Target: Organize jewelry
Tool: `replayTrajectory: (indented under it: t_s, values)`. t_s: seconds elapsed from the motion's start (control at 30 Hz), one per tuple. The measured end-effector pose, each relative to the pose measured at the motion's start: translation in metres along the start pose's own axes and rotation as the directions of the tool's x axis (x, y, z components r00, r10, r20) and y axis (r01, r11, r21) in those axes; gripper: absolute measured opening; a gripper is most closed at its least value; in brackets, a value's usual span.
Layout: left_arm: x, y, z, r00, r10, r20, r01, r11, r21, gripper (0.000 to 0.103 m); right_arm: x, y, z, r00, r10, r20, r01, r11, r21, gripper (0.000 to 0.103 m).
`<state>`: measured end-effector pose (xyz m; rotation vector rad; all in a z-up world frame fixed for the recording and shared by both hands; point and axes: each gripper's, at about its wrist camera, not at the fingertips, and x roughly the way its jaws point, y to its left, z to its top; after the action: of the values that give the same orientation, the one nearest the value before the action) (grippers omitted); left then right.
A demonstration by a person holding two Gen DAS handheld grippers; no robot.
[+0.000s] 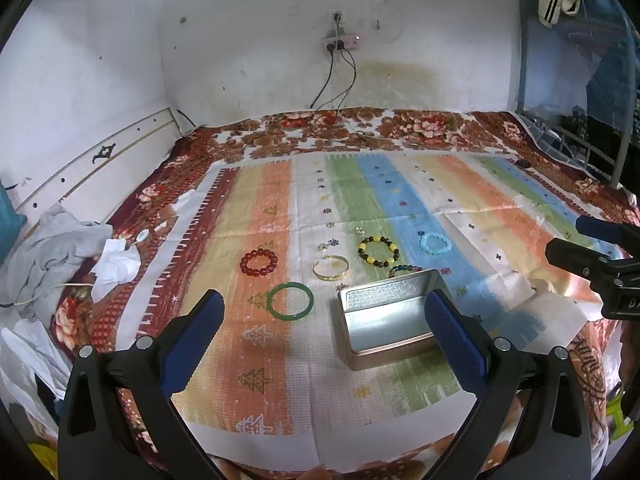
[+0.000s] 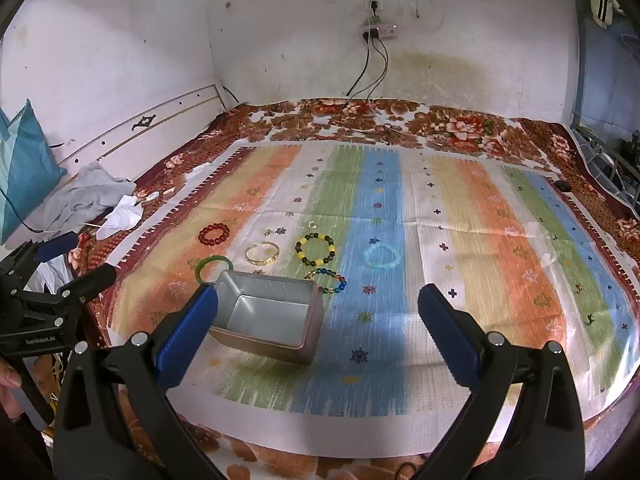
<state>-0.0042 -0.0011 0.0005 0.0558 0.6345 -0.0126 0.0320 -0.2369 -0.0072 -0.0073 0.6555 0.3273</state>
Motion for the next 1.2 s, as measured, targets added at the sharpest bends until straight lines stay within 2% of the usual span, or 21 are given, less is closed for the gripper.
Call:
replayTrajectory:
  t_s: [1.2]
  values:
    - [0.0013, -0.0046, -0.0027, 1.000, 0.009, 0.002, -0.009, 1.000, 0.010, 0.098, 0.0061, 0.0018, -0.0025, 0.999, 0.015, -0.030, -0.015, 1.000, -0.005, 0.098]
